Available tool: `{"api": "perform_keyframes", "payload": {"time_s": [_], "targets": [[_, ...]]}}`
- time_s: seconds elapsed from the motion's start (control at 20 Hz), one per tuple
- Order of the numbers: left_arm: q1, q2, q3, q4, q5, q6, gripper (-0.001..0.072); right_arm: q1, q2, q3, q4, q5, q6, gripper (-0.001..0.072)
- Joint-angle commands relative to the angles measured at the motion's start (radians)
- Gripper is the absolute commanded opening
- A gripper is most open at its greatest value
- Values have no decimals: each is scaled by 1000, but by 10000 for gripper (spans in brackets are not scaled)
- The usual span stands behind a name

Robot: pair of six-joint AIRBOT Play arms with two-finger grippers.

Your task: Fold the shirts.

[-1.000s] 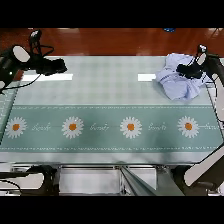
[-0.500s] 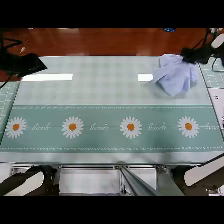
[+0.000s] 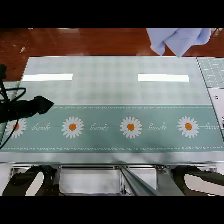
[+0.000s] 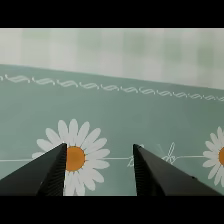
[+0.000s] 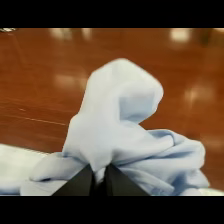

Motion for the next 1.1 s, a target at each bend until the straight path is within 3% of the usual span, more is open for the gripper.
{"api": "perform_keyframes", "payload": {"time_s": [0.0, 0.1, 0.25, 0.55, 0.75, 0.8, 0.85, 0.95, 1.05], "targets": [[-1, 59, -69, -13, 26, -5, 507, 124, 117, 2, 51, 150, -54, 27], [2, 59, -69, -13, 60, -5, 507, 209, 128, -18, 111, 267, -48, 27], [40, 59, -69, -14, 87, -5, 507, 351, 129, -163, 161, 302, -27, 27], [61, 58, -69, -15, 4, -4, 507, 607, 103, -713, 135, 91, 38, 27], [47, 47, -96, -17, -35, -24, 507, 669, -11, -887, 147, -37, 122, 30], [31, 37, -111, -23, -23, -23, 507, 668, -42, -888, 148, -50, 154, 143], [12, 23, -119, -22, -12, -22, 507, 657, -56, -887, 148, -64, 175, 417], [-12, -29, -119, -22, -8, 57, 507, 580, -42, -846, 133, -7, 177, 413], [7, -97, -119, -23, -14, 76, 507, 441, 37, -786, 119, 99, 173, 410]]}}
